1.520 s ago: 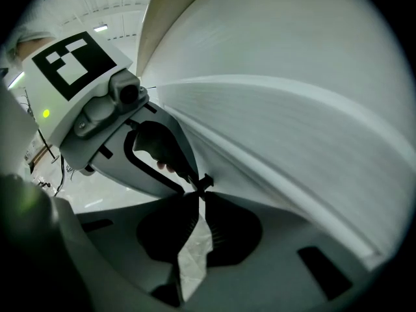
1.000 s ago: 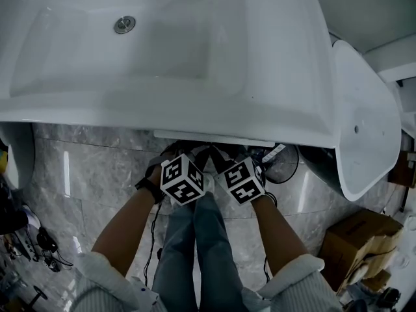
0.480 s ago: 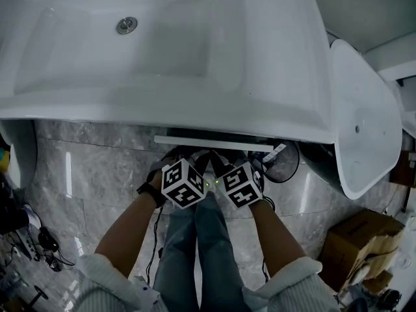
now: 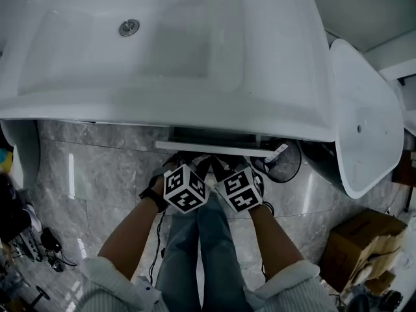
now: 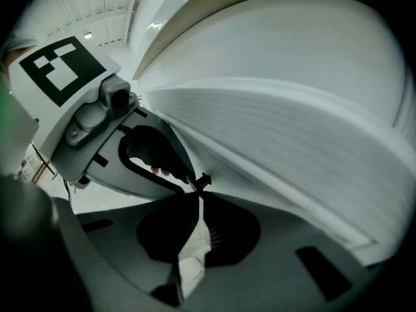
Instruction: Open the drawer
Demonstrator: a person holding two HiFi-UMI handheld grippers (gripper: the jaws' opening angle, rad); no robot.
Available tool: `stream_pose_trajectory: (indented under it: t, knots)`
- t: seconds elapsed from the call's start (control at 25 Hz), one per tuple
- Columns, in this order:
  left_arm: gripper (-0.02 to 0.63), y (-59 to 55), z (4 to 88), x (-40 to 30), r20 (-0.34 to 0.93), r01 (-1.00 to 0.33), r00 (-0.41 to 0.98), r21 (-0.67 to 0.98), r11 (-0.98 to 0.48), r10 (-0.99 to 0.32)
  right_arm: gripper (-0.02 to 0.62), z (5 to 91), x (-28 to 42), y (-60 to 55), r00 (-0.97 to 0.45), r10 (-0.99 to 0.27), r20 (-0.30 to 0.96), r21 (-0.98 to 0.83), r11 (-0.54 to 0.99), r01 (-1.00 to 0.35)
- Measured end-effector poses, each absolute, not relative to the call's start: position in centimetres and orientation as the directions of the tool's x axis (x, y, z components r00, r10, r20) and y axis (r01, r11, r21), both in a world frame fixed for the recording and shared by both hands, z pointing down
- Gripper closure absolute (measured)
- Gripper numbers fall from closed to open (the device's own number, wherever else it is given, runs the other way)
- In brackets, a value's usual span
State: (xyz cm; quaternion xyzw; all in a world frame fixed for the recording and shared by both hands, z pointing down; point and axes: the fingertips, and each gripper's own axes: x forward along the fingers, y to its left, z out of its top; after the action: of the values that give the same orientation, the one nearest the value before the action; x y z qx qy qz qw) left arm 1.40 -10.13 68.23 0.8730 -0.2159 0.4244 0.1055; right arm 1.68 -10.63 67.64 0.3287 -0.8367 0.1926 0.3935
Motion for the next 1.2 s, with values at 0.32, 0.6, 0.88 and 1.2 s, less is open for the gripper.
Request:
stream_pose_trajectory:
  t: [0.32,0.6,0.88,1.2]
  knots:
    - [0.551,-9.5,68.3,1.1,0.786,-0.487,0.534,-0.013,-0.873,-0.310,0.571,67.6,1.5,-9.7,-0.458,-0.414,0.786,-0.053,0.695,-0.718]
    - [0.554,-8.5,68.5,0.9,0.789,-0.493,0.525,-0.023,-0.870,-0.319,0.574,67.7,1.4,-8.6,-0.435,-0.441,0.785,-0.041,0.664,-0.747]
    - [0.554,-6.8,68.9,0.5,0.795,-0.505,0.519,-0.012,-0.863,-0.315,0.575,68.1,0.9,-6.9,-0.435,-0.421,0.796,-0.042,0.679,-0.733]
    - [0.557,-5.6,69.2,0.5,0.794,-0.521,0.513,-0.014,-0.853,-0.326,0.575,68.4,1.0,-5.6,-0.434,-0.419,0.798,-0.064,0.656,-0.752]
